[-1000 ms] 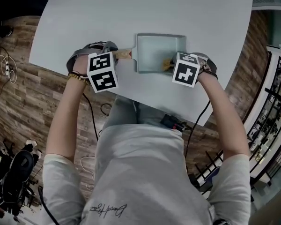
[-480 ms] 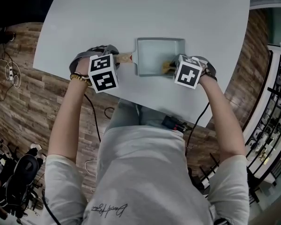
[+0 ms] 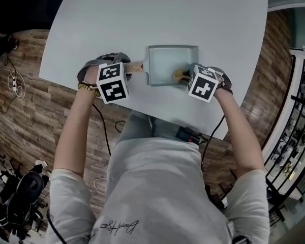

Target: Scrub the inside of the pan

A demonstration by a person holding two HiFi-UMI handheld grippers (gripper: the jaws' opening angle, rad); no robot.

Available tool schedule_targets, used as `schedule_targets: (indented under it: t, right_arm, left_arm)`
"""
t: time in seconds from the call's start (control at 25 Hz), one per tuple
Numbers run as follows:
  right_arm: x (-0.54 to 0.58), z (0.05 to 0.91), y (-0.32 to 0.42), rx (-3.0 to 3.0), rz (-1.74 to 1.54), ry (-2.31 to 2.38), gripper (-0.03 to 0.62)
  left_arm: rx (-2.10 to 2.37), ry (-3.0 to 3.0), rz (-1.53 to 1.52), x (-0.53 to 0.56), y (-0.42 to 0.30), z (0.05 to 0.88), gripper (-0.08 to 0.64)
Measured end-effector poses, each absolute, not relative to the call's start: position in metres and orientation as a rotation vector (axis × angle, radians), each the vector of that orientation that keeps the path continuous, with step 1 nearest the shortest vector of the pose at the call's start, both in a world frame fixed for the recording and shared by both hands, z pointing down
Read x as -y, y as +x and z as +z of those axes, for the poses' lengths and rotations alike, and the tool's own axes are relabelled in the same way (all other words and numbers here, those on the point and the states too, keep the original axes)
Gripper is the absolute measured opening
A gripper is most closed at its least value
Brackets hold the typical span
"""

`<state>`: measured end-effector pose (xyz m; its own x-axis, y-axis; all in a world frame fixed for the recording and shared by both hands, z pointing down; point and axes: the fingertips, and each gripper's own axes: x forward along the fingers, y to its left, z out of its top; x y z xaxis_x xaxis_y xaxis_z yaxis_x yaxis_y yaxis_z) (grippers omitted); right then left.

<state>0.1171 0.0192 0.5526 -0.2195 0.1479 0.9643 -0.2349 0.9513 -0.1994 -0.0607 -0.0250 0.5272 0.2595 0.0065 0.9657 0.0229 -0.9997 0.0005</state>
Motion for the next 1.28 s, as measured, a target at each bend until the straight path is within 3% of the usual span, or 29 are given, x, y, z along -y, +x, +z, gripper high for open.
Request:
schedule_targets:
  t: [0.2, 0.72, 1.28]
  right_arm:
    - [-0.018, 0.542, 0.126, 1.810, 0.377, 0.160, 0.069]
    - [-0.014, 0.490, 0.113, 1.999, 0.465, 0.436, 0.071]
    - [-0.030, 0.430, 0.098, 2.142, 0.511, 0.669, 0.071]
  left_arm:
    - [-0.017, -2.493, -1.863, 0.018, -0.049, 0.513, 0.196]
    - [-0.385, -2.742, -1.630, 0.012, -0.046, 0.472, 0.024]
    - [-1.007, -3.085, -1.034, 0.001, -0.022, 0.391, 0.012]
